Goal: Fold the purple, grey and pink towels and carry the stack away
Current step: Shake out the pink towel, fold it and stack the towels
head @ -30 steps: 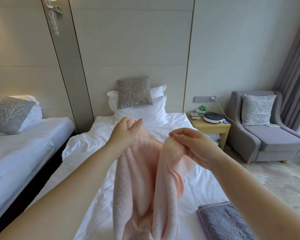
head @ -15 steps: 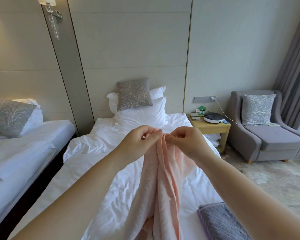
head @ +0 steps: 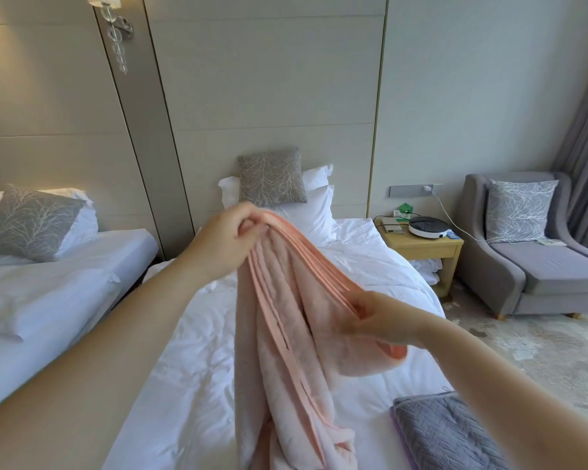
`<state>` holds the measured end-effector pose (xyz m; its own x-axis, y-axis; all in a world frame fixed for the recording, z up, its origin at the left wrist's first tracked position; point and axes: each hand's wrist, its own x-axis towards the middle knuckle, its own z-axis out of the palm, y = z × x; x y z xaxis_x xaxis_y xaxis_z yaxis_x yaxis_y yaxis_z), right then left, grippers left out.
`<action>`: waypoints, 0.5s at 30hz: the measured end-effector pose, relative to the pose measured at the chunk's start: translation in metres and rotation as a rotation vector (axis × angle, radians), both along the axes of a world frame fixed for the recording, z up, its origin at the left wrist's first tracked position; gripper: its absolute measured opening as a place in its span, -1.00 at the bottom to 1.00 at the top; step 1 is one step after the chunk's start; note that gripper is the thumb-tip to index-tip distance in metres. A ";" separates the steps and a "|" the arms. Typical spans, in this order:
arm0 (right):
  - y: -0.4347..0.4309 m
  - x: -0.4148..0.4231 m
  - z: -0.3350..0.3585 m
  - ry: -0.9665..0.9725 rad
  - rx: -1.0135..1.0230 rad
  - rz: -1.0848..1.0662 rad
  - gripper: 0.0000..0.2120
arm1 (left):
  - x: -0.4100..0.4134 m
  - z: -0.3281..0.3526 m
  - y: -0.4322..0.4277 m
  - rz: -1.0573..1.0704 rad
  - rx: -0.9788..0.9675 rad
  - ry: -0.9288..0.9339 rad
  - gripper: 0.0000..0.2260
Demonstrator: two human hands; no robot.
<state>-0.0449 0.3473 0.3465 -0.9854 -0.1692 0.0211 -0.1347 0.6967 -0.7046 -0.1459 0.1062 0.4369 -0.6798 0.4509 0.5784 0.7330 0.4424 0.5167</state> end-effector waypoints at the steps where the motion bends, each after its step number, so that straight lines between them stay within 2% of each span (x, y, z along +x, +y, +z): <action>1: 0.004 0.002 -0.004 -0.010 0.118 -0.001 -0.88 | -0.005 0.004 -0.006 0.053 0.027 0.057 -0.95; 3: 0.007 0.006 -0.005 0.012 0.291 -0.007 -0.76 | -0.015 0.009 -0.016 0.126 0.013 0.127 -0.97; 4: 0.008 0.007 -0.003 0.039 0.374 0.001 -0.79 | -0.021 0.008 -0.021 0.154 -0.024 0.135 -0.97; 5: 0.008 0.007 0.001 0.097 0.464 0.014 -0.73 | -0.026 0.006 -0.025 0.183 -0.066 0.133 -0.95; 6: 0.008 0.007 0.006 0.160 0.567 0.010 -0.56 | -0.032 0.003 -0.029 0.216 -0.105 0.123 -0.92; 7: 0.010 0.007 0.012 0.238 0.665 -0.003 -0.47 | -0.037 -0.001 -0.034 0.248 -0.131 0.108 -0.91; 8: 0.016 0.006 0.018 0.318 0.754 -0.024 -0.46 | -0.040 -0.005 -0.040 0.269 -0.149 0.091 -0.90; 10: 0.029 0.005 0.029 0.406 0.790 -0.036 -0.47 | -0.042 -0.013 -0.048 0.268 -0.173 0.066 -0.91; 12: 0.038 0.006 0.037 0.320 0.840 -0.025 -0.52 | -0.042 -0.019 -0.052 0.232 -0.168 0.058 -0.93; 13: 0.040 0.004 0.039 0.237 0.866 -0.037 -0.47 | -0.040 -0.021 -0.053 0.210 -0.147 0.058 -0.94; 15: 0.042 0.000 0.034 0.115 0.858 -0.060 -0.22 | -0.037 -0.025 -0.050 0.178 -0.098 0.067 -0.96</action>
